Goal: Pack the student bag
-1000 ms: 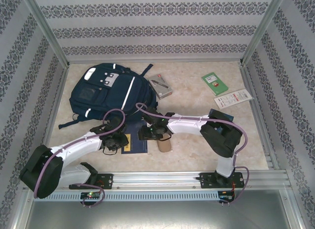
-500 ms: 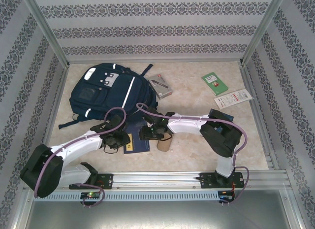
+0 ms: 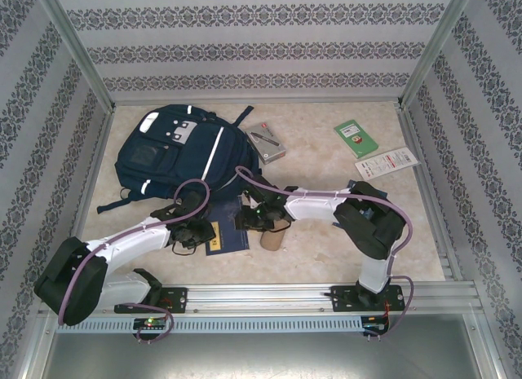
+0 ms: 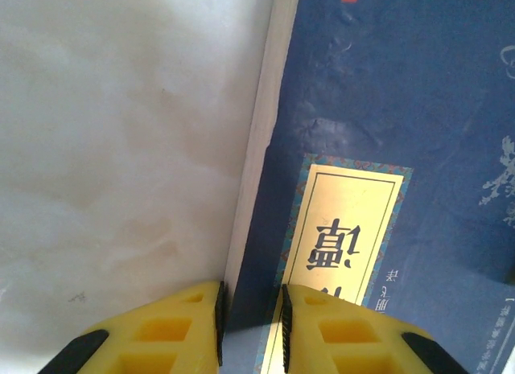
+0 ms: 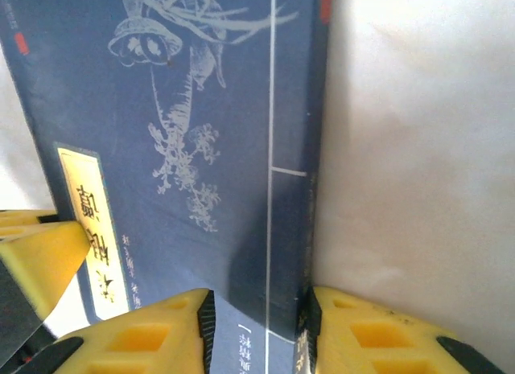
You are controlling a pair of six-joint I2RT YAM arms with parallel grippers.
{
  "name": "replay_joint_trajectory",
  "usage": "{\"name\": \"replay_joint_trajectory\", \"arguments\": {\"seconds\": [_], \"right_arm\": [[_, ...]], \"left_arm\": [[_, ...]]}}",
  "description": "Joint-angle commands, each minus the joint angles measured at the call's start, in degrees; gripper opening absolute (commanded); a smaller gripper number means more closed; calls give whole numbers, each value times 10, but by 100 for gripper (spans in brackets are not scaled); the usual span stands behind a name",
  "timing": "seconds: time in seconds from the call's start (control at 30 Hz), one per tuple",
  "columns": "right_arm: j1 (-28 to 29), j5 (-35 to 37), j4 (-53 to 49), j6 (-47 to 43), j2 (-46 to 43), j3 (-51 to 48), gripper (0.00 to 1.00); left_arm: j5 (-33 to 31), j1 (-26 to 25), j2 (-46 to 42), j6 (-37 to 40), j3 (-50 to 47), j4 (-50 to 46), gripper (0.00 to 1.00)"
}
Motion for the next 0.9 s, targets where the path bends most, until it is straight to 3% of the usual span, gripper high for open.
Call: {"name": "replay_joint_trajectory", "arguments": {"seconds": [0.0,0.23,0.43,0.7,0.87], "right_arm": [[8,-123,169,49,-38,-22,34],[5,-127,179,63,-35,-35,27],[-16,-91,160,84,-67,-73,0],[-42,-37,64,53,-215,-101,0],[-84,-16,24,39,-303,-119,0]], "left_arm": [[24,-6,22,5,-10,11,25],[21,-6,15,15,1,-9,25],[7,-6,-1,33,25,-54,28],[-45,-6,-37,102,133,-164,35],[-80,-6,14,166,238,-196,39]]}}
